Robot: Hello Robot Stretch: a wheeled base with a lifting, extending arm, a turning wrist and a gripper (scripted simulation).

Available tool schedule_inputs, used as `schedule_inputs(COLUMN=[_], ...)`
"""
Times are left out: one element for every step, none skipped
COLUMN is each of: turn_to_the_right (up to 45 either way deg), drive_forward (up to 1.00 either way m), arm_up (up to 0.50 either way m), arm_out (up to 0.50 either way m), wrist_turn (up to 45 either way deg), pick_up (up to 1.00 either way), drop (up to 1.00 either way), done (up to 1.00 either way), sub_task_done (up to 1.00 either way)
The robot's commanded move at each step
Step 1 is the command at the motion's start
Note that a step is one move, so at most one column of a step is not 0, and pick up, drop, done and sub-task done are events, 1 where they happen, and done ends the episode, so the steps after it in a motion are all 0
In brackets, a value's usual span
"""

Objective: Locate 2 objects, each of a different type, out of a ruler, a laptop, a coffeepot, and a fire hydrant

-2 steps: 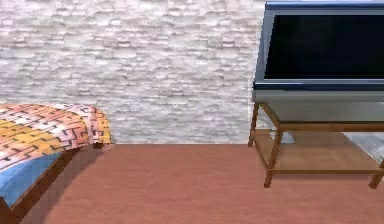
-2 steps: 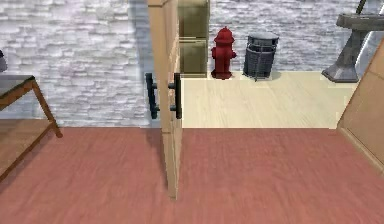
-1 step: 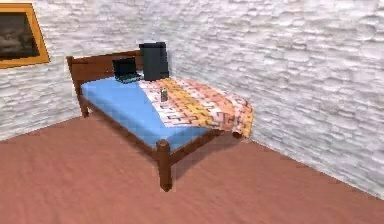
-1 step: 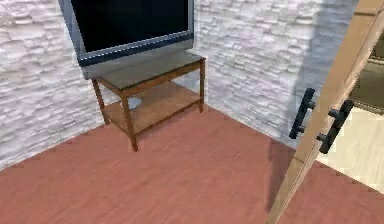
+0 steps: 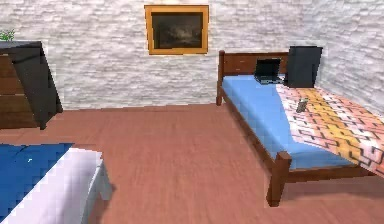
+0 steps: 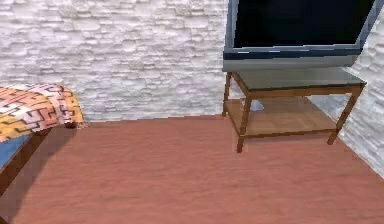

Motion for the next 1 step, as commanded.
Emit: schedule_inputs(turn_to_the_right=[0.0], drive_forward=[1.00], arm_up=[0.00], arm_out=[0.00], wrist_turn=[0.0], pick_up=[0.00], drop=[0.00], done=[0.00], sub_task_done=[0.00])
